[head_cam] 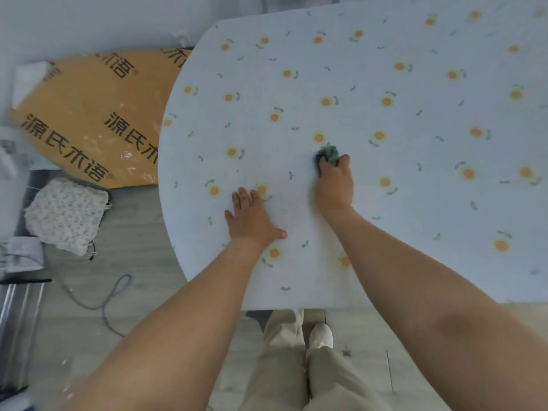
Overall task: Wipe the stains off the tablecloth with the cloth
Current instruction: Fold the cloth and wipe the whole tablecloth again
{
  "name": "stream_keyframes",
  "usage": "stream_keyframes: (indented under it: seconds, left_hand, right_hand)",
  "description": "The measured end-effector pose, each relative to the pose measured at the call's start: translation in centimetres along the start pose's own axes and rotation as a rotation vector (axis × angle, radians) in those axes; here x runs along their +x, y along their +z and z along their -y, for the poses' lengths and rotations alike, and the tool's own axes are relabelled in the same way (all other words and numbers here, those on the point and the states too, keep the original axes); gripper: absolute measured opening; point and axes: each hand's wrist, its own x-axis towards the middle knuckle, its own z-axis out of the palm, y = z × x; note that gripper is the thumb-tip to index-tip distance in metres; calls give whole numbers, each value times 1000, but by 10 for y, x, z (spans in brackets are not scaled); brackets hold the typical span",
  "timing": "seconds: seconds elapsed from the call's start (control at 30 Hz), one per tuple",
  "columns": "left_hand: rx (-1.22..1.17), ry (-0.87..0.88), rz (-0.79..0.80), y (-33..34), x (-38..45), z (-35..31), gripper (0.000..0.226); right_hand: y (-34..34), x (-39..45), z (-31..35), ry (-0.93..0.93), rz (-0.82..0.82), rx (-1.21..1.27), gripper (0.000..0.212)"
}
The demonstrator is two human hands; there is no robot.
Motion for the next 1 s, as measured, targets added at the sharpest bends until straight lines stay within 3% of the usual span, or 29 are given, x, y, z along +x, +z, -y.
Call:
stream_keyframes:
  seconds: [0.1, 0.2, 0.23, 0.3, 0.4, 0.47, 0.53, 0.63, 0.73, 0.8, 0.87, 0.93, 1.0]
  left_hand:
    - [-22, -17, 16, 14, -16, 12, 142]
    - [-49, -9, 0, 18, -19, 14, 140]
    - [-57, -14, -8, 17, -18, 13, 140]
    - [-67, -23, 0, 16, -17, 10, 142]
    - [-68, -33, -11, 18, -15, 9, 143]
    - [-75, -42, -8, 19, -14, 8, 143]
    - [-84, -44, -10, 19, -14, 8, 143]
    - [-82, -29, -26, 21, -16, 11, 141]
    - [-65, 20, -60, 25, -22, 15, 130]
    - [-42, 56, -76, 34, -36, 17, 113]
    - [-35, 86, -68, 45, -53, 14, 101]
    - [-34, 94, -34, 54, -68, 14, 105]
    - [-3, 75, -8, 57, -79, 23, 118]
  right_hand:
    - [21, -43, 41, -371, 267, -67, 40]
    - [-2, -47, 5, -579, 366, -145, 44]
    - [-17, -42, -16, -531, 318, -150, 38]
    - [-51, -32, -70, -215, 146, -60, 24]
    - [-69, -20, -109, 225, -52, -1, 47]
    - [-50, -22, -87, 263, -115, -11, 49]
    - [-22, -39, -47, 111, -56, 12, 45]
    - [12, -83, 8, -297, 229, -67, 42]
    - [2, -90, -9, -518, 372, -104, 45]
    - [-22, -80, -51, -399, 273, -108, 41]
    - [-50, -69, -101, -52, 38, -33, 34]
    - [-55, -70, -118, 240, -94, -4, 39]
    - [-36, -82, -87, 271, -131, -51, 48]
